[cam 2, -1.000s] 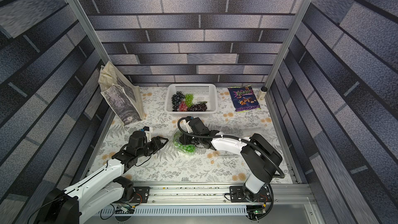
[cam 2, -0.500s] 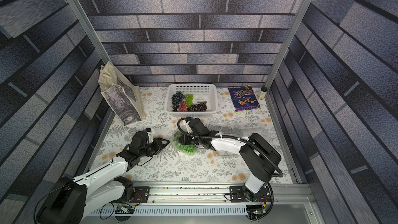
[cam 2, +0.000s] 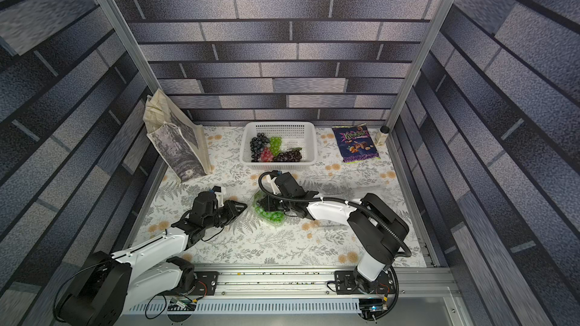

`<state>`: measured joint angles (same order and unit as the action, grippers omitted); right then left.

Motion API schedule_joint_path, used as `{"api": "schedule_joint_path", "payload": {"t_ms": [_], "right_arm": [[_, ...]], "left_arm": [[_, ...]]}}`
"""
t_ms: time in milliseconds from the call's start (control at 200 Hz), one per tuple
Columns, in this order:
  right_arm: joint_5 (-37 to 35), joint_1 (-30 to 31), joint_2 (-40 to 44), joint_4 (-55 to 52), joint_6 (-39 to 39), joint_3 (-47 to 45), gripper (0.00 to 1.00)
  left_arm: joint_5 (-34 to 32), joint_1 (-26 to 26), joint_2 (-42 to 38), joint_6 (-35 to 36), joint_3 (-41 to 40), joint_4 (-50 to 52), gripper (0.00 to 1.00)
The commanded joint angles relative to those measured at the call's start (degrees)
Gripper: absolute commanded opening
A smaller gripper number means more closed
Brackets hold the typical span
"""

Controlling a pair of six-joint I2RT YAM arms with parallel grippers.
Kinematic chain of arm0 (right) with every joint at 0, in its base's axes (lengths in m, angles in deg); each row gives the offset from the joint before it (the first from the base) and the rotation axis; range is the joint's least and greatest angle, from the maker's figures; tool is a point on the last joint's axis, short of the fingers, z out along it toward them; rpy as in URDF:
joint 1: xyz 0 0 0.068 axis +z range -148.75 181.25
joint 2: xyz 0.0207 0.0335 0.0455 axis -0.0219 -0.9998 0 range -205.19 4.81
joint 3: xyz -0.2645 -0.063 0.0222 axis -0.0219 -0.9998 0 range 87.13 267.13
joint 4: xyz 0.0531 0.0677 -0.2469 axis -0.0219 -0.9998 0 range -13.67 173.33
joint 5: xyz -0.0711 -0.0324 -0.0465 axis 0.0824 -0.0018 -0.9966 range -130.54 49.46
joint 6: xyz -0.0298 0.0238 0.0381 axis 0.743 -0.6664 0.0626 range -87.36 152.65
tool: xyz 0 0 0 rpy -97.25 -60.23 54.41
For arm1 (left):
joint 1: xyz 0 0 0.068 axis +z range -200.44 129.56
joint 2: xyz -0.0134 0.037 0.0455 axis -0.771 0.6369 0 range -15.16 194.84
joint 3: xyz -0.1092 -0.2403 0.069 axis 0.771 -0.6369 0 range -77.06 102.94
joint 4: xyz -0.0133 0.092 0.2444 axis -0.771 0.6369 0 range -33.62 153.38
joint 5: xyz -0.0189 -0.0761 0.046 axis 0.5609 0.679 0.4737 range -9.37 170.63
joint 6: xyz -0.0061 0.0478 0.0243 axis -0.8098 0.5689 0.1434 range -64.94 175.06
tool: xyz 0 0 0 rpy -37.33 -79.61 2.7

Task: Pack grapes into containers
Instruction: Close the packing box at the center of the board.

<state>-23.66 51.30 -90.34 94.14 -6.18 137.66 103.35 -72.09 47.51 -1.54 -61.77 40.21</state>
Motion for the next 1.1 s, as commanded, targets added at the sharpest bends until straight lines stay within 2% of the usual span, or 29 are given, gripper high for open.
{"api": "schedule_joint_path", "payload": {"t_ms": [0, 601, 816, 1097], "right_arm": [[0.13, 0.39, -1.66, -0.09, -0.72, -1.21, 0.00], [0.43, 0.47, -2.14, 0.16, -1.01, -1.30, 0.00], [0.62, 0.47, -2.37, 0.53, -1.07, -1.29, 0.00], [0.87, 0.41, -2.49, 1.06, -1.47, -1.65, 0.00]], "left_arm": [[0.31, -0.42, 0.82, -1.14, -1.25, -1.67, 0.29], [-0.63, -2.16, 3.25, -3.57, -2.91, -4.93, 0.20], [-0.83, -2.39, 3.41, -4.04, -3.42, -5.11, 0.13], [-1.03, -3.04, 4.18, -4.23, -3.69, -5.52, 0.11]]}}
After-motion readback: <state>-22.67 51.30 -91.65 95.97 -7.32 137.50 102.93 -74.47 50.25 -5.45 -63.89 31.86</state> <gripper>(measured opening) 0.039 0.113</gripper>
